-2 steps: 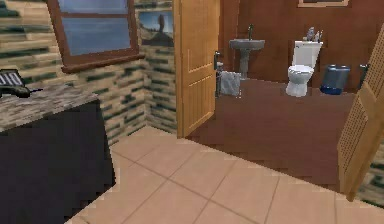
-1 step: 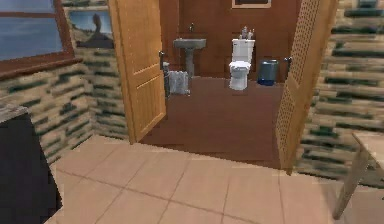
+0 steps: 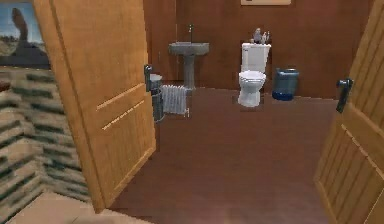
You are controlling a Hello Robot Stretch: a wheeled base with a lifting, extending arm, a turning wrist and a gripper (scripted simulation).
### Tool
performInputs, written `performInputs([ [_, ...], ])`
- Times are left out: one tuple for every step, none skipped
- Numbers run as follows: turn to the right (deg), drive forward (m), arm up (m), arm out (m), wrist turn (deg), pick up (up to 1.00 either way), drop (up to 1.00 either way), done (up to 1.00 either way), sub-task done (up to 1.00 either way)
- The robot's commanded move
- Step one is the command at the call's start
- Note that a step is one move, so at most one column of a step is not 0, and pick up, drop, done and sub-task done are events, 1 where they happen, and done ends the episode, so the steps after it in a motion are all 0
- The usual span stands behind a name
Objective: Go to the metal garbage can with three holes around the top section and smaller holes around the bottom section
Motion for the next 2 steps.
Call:
performInputs([
  [0.0, 1.0, 0.0, 0.0, 0.0, 0.0, 0.0, 0.0, 0.0],
  [3.0, 0.0, 0.0, 0.0, 0.0, 0.0, 0.0, 0.0, 0.0],
])
